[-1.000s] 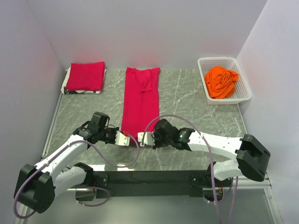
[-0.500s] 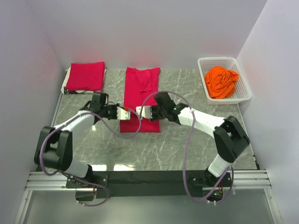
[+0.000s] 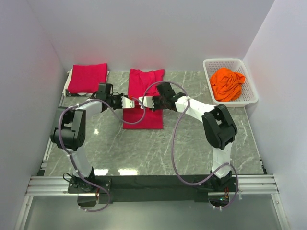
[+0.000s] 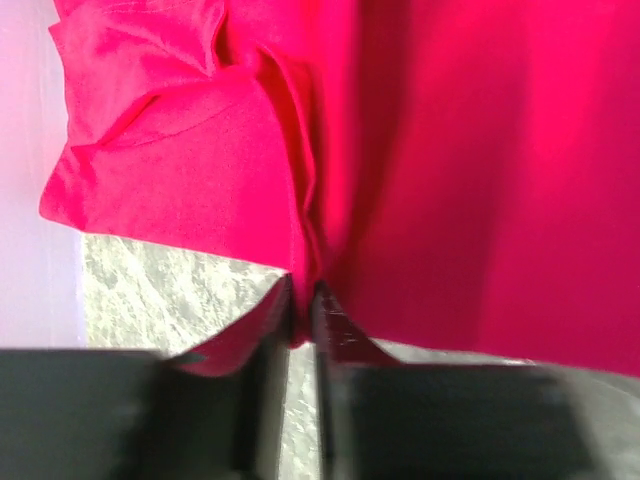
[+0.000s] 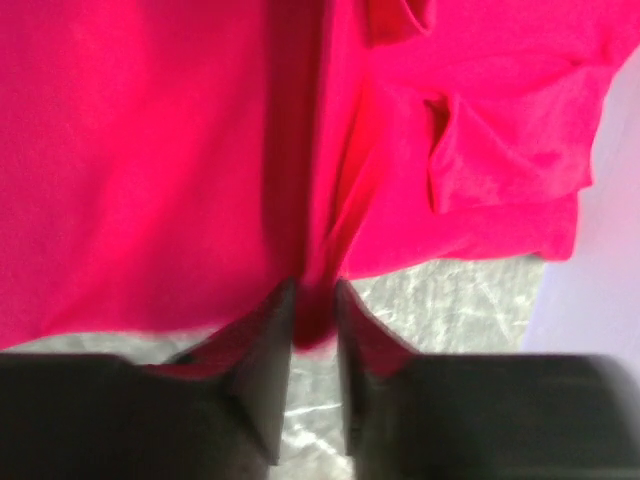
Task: Fold and stack the t-shirts
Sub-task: Fold the tshirt
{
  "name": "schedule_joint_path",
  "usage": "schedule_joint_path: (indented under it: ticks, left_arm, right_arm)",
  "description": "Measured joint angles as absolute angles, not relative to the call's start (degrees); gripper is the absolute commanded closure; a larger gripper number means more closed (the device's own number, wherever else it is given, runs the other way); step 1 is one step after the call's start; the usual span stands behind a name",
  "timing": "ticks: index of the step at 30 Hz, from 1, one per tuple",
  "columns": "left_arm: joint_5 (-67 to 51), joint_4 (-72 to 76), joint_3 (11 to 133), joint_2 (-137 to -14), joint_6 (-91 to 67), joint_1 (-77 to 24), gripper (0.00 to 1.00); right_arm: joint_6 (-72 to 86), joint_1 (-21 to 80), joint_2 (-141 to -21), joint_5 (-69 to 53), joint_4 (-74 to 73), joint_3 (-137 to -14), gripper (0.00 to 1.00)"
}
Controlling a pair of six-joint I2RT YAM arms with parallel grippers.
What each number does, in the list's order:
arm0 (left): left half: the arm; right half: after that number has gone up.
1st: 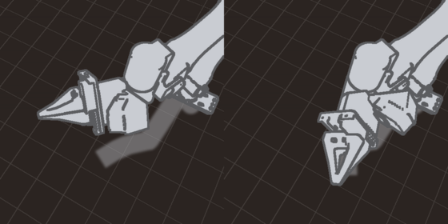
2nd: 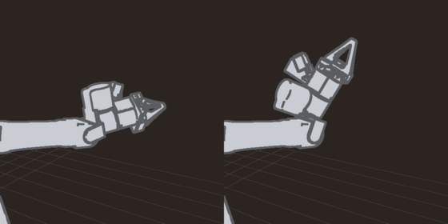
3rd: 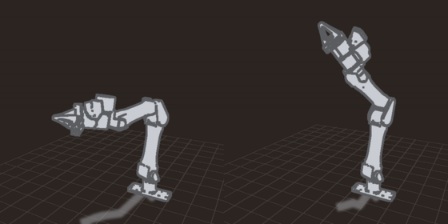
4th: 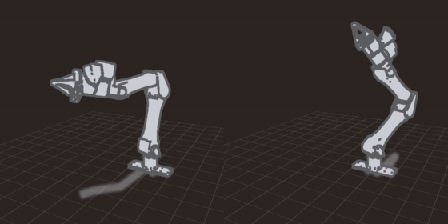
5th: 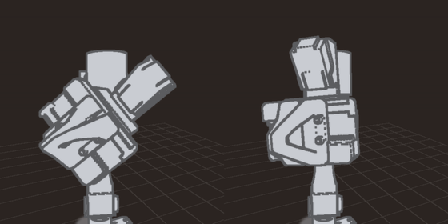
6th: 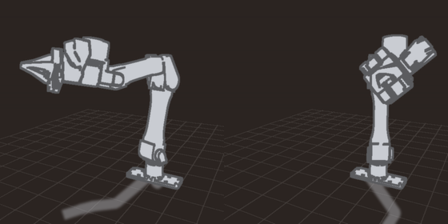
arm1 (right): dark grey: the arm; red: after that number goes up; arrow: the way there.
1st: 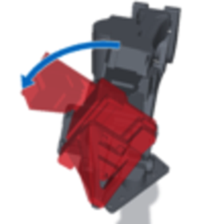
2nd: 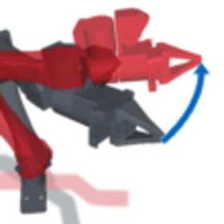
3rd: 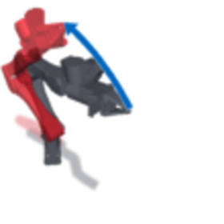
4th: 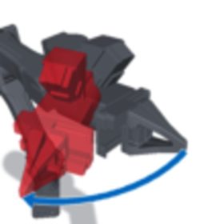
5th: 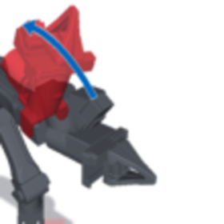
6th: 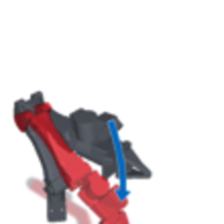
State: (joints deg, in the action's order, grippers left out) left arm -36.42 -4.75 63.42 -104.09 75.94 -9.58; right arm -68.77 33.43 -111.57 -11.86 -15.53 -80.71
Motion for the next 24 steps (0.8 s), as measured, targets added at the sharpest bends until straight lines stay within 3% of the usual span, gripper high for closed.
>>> schedule_joint_path:
  ticks: [2,3,5,8,12,24]
  left_arm:
    - [-36.14,-3.9,63.92,-104.99,75.61,-9.34,0.61]
    - [-35.99,-3.62,64.1,-105.19,75.18,-9.1,0.59]
    - [-35.7,-3.62,64.77,-105.21,74.04,-8.47,0.54]
    - [-35.68,-3.77,66.94,-105.14,71.07,-7.27,0.54]
    - [-36.05,-5.93,69.1,-103.07,65.49,-5.69,0.57]
    - [-41.85,-19.4,71.07,-100.95,33.17,-4.99,0.57]
  right_arm:
    - [-68.73,33.43,-112.31,-11.22,-15.64,-81.01,0.51]
    - [-68.53,33.39,-112.53,-10.76,-15.68,-81.1,0.47]
    - [-67.94,33.3,-112.6,-9.8,-15.88,-81.12,0.46]
    - [-65.36,33.21,-112.18,-8.29,-16.05,-81.12,0.46]
    - [-59.05,33.04,-110.19,-7.66,-19.55,-82.15,0.55]
    - [-22.33,28.01,-114.41,-21.3,-34.7,-97.14,0.55]
